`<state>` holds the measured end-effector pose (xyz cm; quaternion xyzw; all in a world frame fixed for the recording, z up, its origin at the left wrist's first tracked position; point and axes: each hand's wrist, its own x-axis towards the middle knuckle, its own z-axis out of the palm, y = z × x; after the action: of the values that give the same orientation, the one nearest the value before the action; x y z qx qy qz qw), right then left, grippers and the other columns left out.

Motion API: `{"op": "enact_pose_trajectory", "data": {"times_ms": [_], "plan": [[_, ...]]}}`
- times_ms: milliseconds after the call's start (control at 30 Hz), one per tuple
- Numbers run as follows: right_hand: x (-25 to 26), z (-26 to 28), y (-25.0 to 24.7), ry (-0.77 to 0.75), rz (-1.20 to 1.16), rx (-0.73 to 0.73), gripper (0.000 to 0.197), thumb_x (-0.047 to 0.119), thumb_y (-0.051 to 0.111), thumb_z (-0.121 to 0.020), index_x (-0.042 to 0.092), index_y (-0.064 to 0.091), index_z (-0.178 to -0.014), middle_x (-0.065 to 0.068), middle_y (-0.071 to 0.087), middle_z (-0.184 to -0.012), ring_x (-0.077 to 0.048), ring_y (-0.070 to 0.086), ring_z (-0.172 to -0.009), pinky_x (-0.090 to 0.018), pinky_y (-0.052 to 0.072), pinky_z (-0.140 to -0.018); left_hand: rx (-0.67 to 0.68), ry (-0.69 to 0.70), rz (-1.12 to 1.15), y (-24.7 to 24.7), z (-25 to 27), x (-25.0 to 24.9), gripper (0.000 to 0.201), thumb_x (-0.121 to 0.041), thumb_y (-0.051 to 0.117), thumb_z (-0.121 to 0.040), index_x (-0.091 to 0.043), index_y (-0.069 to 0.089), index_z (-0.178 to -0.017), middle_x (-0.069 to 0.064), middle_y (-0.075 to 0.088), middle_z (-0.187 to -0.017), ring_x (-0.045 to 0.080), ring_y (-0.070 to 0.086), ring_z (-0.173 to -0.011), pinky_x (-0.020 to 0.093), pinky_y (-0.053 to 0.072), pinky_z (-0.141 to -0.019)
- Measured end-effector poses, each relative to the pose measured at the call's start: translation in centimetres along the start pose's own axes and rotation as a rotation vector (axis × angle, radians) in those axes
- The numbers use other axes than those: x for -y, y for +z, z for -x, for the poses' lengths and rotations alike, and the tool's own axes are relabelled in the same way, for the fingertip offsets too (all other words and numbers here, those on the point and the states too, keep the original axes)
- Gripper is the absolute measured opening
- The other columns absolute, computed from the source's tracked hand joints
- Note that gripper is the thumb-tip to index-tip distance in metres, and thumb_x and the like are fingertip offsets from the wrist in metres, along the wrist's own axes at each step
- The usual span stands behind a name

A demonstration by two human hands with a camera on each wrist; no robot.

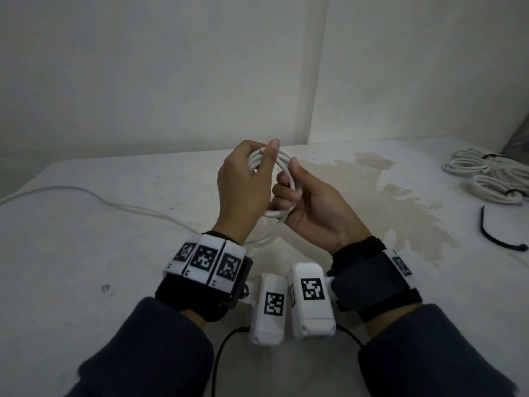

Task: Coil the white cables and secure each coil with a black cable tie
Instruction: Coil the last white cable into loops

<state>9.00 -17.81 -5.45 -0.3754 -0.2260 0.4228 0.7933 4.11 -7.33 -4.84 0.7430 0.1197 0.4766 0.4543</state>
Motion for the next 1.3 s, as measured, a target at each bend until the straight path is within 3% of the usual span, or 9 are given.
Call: {"op": "enact_pose_trajectory", "data": {"times_ms": [300, 400, 500, 600, 700, 800, 967, 1167, 1300], "plan": [[0.0, -0.3, -0.1, -0.049, 0.047, -0.214, 0.039, 0.029, 0.046, -0.1, 0.015, 0.041, -0.065, 0.009, 0.024, -0.041, -0.004, 0.022, -0.031, -0.019, 0.038, -0.042, 0.338, -0.461, 0.18, -0.4, -0.4, -0.1, 0.045, -0.046, 0.048, -0.096, -0.005, 0.062, -0.109, -0.001, 0.053, -0.072, 0.008, 0.046, -0.049, 0.022, 0.044, -0.052], [0.7, -0.3, -0.7, -0.149, -0.03, -0.282, 0.038, 0.029, 0.044, -0.101, 0.014, 0.041, -0.066, 0.009, 0.026, -0.04, -0.004, 0.023, -0.031, -0.016, 0.033, -0.041, 0.344, -0.522, 0.234, -0.8, -0.9, -0.6, 0.043, -0.049, 0.043, -0.097, -0.01, 0.06, -0.103, 0.003, 0.058, -0.082, 0.013, 0.054, -0.065, 0.024, 0.046, -0.061], [1.8, -0.1, -2.0, -0.28, -0.184, -0.374, 0.039, 0.03, 0.045, -0.101, 0.015, 0.039, -0.066, 0.008, 0.025, -0.041, -0.004, 0.023, -0.031, -0.017, 0.035, -0.04, 0.321, -0.599, 0.176, -1.4, -1.4, -0.7, 0.036, -0.04, 0.048, -0.097, -0.009, 0.061, -0.082, 0.003, 0.059, -0.067, 0.013, 0.049, -0.054, 0.021, 0.041, -0.048], [2.5, 0.2, -2.8, -0.391, -0.317, -0.432, 0.04, 0.033, 0.044, -0.101, 0.015, 0.04, -0.066, 0.008, 0.025, -0.042, -0.005, 0.025, -0.031, -0.018, 0.039, -0.042, 0.669, -0.754, -0.018, -2.1, -0.9, -0.9, 0.055, -0.046, 0.043, -0.097, -0.003, 0.065, -0.071, 0.005, 0.065, -0.053, 0.009, 0.044, -0.039, 0.014, 0.031, -0.035], [2.9, 0.4, -2.9, -0.433, -0.424, -0.427, 0.042, 0.034, 0.043, -0.101, 0.014, 0.04, -0.064, 0.006, 0.026, -0.041, -0.006, 0.025, -0.031, -0.019, 0.04, -0.04, 0.908, -0.947, -0.186, -2.3, -0.1, -0.8, 0.079, -0.063, 0.033, -0.094, 0.007, 0.069, -0.083, 0.019, 0.072, -0.07, 0.014, 0.061, -0.044, 0.014, 0.038, -0.033], [3.0, 0.4, -2.9, -0.425, -0.399, -0.437, 0.042, 0.033, 0.044, -0.101, 0.014, 0.041, -0.064, 0.006, 0.026, -0.041, -0.006, 0.025, -0.031, -0.018, 0.04, -0.04, 0.677, -1.025, -0.03, -2.0, 0.2, 0.3, 0.058, -0.046, 0.049, -0.096, 0.01, 0.052, -0.109, 0.028, 0.068, -0.077, 0.025, 0.067, -0.05, 0.025, 0.056, -0.044], [2.3, 0.1, -3.2, -0.32, -0.105, -0.486, 0.037, 0.031, 0.046, -0.101, 0.014, 0.042, -0.067, 0.007, 0.026, -0.043, -0.007, 0.025, -0.033, -0.019, 0.038, -0.045, 0.16, -0.816, 0.387, -1.8, -0.8, 1.3, 0.025, 0.008, 0.044, -0.093, 0.003, 0.039, -0.117, 0.02, 0.061, -0.084, 0.026, 0.066, -0.069, 0.032, 0.06, -0.061], [1.5, 0.2, -2.4, -0.028, 0.143, -0.346, 0.038, 0.03, 0.048, -0.099, 0.013, 0.042, -0.066, 0.008, 0.025, -0.043, -0.007, 0.023, -0.033, -0.022, 0.039, -0.043, 0.122, -0.435, 0.25, -1.9, -1.1, 0.1, 0.023, -0.006, 0.04, -0.1, -0.016, 0.026, -0.116, 0.002, 0.065, -0.104, 0.018, 0.068, -0.057, 0.028, 0.06, -0.062], [1.6, 0.6, -2.2, 0.055, 0.233, -0.253, 0.039, 0.031, 0.047, -0.099, 0.014, 0.041, -0.065, 0.009, 0.024, -0.044, -0.006, 0.023, -0.033, -0.022, 0.037, -0.044, 0.174, -0.316, 0.082, -1.6, -1.3, 0.2, 0.017, -0.02, 0.052, -0.097, -0.019, 0.043, -0.112, 0.001, 0.067, -0.102, 0.015, 0.066, -0.081, 0.031, 0.055, -0.076]]}}
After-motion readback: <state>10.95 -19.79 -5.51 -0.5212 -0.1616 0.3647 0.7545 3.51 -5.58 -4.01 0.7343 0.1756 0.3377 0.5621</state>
